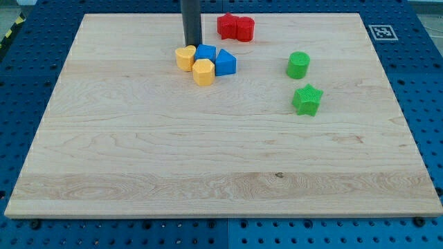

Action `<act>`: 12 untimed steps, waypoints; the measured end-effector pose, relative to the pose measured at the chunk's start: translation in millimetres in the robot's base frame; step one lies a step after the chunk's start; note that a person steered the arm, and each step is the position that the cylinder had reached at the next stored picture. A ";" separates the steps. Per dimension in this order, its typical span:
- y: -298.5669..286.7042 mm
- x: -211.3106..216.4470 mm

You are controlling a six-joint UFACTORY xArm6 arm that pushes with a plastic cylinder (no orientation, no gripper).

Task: Separate the yellow hexagon from the blue cube

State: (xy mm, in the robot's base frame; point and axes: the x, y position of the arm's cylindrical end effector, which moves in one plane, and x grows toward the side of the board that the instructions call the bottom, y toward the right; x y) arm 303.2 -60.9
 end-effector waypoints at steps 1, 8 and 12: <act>9.2 23.6; 35.5 106.4; 27.7 146.1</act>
State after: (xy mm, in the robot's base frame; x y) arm 449.3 -33.2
